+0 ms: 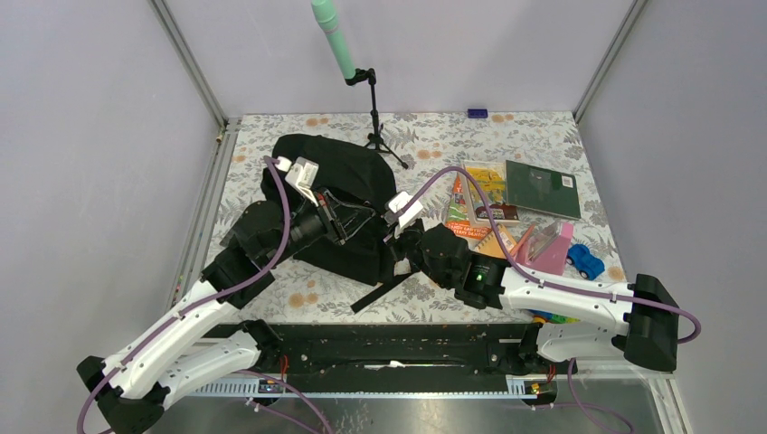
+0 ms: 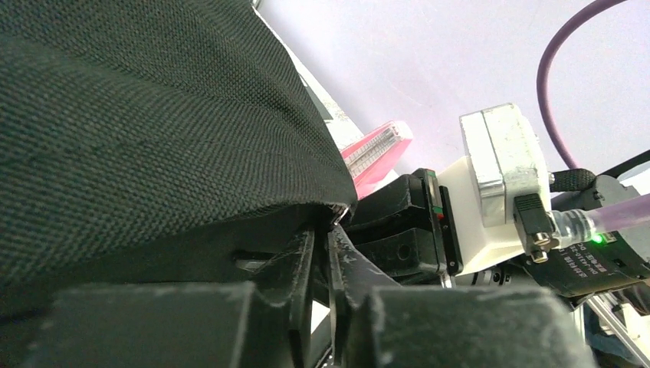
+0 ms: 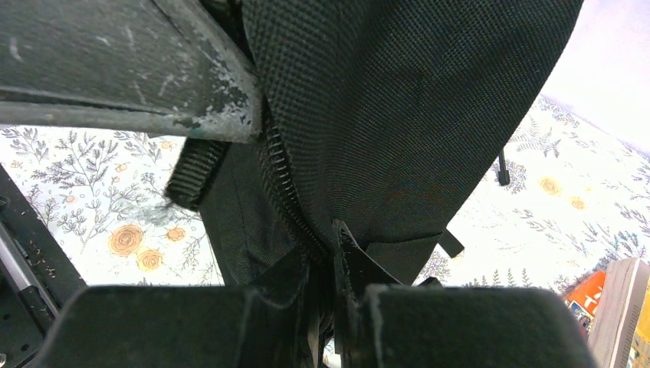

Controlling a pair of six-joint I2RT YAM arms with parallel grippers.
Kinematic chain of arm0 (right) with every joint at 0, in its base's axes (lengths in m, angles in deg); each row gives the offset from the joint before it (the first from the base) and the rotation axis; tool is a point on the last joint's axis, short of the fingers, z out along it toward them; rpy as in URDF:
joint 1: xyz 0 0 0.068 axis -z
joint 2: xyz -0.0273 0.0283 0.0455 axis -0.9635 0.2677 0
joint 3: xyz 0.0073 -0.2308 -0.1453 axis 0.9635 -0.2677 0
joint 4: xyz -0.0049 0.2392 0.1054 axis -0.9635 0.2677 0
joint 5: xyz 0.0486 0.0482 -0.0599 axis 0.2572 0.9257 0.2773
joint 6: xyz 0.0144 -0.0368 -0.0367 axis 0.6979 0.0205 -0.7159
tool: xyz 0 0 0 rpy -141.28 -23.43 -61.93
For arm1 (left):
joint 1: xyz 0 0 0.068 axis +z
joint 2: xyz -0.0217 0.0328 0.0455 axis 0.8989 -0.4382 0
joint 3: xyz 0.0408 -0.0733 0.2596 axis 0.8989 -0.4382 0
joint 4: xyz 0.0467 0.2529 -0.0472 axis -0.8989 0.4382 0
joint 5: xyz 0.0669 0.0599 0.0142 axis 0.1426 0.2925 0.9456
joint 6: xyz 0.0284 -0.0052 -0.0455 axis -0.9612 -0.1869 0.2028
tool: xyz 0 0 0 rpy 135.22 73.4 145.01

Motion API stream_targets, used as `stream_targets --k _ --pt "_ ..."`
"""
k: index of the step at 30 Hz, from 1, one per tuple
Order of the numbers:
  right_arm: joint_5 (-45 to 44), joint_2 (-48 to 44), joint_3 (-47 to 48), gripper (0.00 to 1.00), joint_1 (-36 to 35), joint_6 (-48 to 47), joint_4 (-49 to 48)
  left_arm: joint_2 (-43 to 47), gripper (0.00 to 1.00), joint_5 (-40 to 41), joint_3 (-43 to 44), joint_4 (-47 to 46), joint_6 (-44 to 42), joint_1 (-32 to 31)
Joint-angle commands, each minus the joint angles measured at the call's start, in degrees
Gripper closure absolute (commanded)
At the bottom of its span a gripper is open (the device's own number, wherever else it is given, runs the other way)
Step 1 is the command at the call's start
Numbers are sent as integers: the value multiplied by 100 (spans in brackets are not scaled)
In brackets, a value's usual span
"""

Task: Pack the student bag
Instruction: Unzip the student bag at the center of the board.

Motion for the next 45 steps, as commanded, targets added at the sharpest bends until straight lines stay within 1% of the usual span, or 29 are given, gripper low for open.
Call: stream_targets --k 1,2,4,7,9,11,16,18,20,22,28,33,36,37,39,41,42,43,45 --pt "-185 14 315 100 18 43 -123 -1 97 7 52 -267 -196 -23" --pt "-282 16 326 100 12 63 -105 42 100 141 74 -188 -241 -20" --pt "-531 25 341 100 14 128 -73 133 100 490 110 4 -281 -14" --pt "-953 -13 337 100 18 156 -49 87 100 1241 445 796 -272 56" --pt "-1047 -46 330 100 18 85 -36 -71 100 1324 845 1372 -316 240" --pt "-1115 -78 319 100 18 14 -30 -129 100 1271 1012 1634 -320 504" --pt "-1247 -122 314 100 14 -65 73 54 100 823 1215 1650 -399 1201" --pt "-1283 -142 289 100 18 -55 103 105 100 510 1337 1637 -488 1351" --pt "-1307 -146 279 100 14 -49 151 131 100 477 1473 1716 -683 1381" --pt "-1340 -150 267 100 18 -27 184 145 100 775 1606 1930 -893 1393" --pt "-1446 -274 220 100 18 35 262 141 100 2202 1883 2745 -1382 1490" --pt "-1488 -370 226 100 26 27 327 186 100 2877 1891 2964 -1466 1510" --pt "-1519 -373 269 100 27 30 449 267 100 3079 1848 2892 -1440 1512" --pt "-1519 -383 282 100 23 28 493 303 100 3002 1808 2812 -1488 1514" --pt "-1479 -424 342 100 27 13 635 393 100 2474 1700 2482 -1694 1514" --pt "-1391 -485 455 90 27 -71 839 478 100 1527 1582 2217 -1949 1510" --pt "-1327 -552 550 77 25 -129 974 527 100 1206 1530 2134 -2073 1514" --pt "-1243 -614 648 67 25 -207 1155 565 100 958 1473 2071 -2187 1514" --pt "-1092 -757 906 42 27 -320 1491 639 100 559 1356 1968 -2430 1514"
